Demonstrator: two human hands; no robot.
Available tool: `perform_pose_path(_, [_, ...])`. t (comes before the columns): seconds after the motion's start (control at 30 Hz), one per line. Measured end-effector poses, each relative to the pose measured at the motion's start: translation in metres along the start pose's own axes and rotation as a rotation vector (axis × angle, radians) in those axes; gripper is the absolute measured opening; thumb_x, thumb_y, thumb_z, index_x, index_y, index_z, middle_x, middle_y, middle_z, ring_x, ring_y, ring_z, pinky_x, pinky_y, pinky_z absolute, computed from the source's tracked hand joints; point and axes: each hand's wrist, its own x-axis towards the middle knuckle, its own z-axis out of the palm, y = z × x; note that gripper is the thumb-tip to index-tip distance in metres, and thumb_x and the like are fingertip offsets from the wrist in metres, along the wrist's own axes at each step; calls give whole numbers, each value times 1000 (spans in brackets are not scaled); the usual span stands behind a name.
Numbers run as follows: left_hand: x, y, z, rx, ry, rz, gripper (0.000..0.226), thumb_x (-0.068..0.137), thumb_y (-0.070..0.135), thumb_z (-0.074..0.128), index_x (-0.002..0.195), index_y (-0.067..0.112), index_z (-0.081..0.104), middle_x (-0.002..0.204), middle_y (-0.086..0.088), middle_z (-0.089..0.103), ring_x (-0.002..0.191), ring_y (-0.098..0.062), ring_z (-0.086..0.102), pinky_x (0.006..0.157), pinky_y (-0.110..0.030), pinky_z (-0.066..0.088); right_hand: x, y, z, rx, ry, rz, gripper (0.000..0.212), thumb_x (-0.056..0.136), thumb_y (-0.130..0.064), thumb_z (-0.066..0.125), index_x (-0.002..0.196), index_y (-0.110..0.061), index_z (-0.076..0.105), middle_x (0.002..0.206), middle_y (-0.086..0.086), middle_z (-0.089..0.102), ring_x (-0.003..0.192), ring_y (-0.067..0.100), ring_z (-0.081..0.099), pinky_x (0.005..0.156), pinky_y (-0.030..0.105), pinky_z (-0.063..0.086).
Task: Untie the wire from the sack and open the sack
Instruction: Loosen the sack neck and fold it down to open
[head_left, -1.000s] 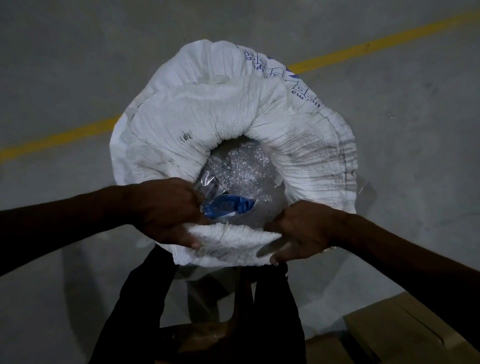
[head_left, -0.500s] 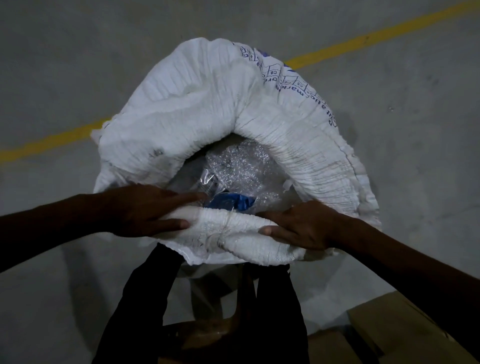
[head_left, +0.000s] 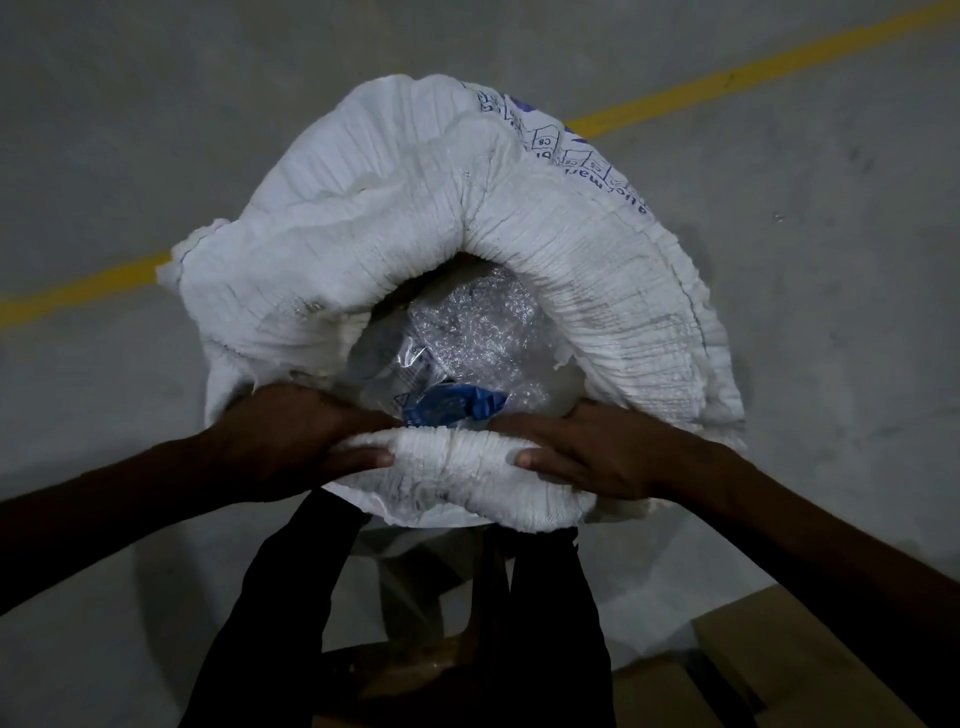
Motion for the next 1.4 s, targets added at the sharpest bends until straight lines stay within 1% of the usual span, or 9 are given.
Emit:
perform_pose_path(0.13, [13,-8,2,92,112,290,35,105,61,33,123,47,59,82,8,74,71,-20,74,57,-30,59,9,-5,-2,-84,47,-61,49,105,-60,30,130,-35,64,100,-6,78,94,14,72,87,33,53])
perform_pose_path(0.3, [11,-8,11,1,-129,722,12,97,38,53,94,34,64,94,10,66,91,-19,68,98,-32,48,4,-17,11,-252,-289,-56,55,90,-66,33,129,-45,66,122,-11,72,121,14,63,121,53,18])
perform_pose_path(0.47, [-3,7,2,-23,-429,340,54,97,79,30,104,40,66,112,16,73,106,-2,68,81,-22,48,-1,-28,14,-251,-274,-13,66,93,-72,19,127,-43,68,113,-8,76,103,18,70,107,39,37])
perform_pose_path(0.6, [2,24,-4,173,-690,143,82,72,83,2,120,47,58,117,9,70,111,-8,64,80,-23,30,-8,-25,13,-246,-249,-26,53,104,-61,28,72,-29,56,88,-1,76,82,21,67,101,43,40])
perform_pose_path(0.8, [4,28,-9,23,-563,36,72,85,84,21,154,68,9,157,18,47,136,-4,49,89,-8,23,-5,-24,16,-258,-153,-14,65,99,-69,15,124,-37,65,110,-4,76,105,18,69,103,42,40])
perform_pose_path(0.97, [12,23,-12,-87,-351,-37,76,85,93,17,155,63,18,148,18,58,126,-8,63,102,-25,47,11,-28,5,78,-1,118,47,102,-60,28,105,-33,66,86,-12,73,81,6,68,81,34,55])
perform_pose_path(1.17, [103,31,-19,-578,200,-131,47,101,38,50,142,19,63,125,6,70,111,-10,66,99,-36,53,86,-21,-2,602,757,444,48,94,5,48,139,-7,57,127,16,69,117,30,64,105,38,47])
perform_pose_path(1.3, [146,19,-19,-480,348,-137,56,96,9,51,152,4,49,150,-12,59,137,-24,55,120,-32,38,123,-32,-12,755,1130,563,67,76,-1,39,142,-3,54,145,15,57,138,26,48,123,37,29])
perform_pose_path(1.4, [148,5,-34,-321,503,-137,60,96,13,59,155,6,45,146,-15,61,132,-27,56,112,-26,38,124,-28,-24,590,1298,560,62,77,-1,49,138,2,56,142,22,59,136,32,49,120,34,28])
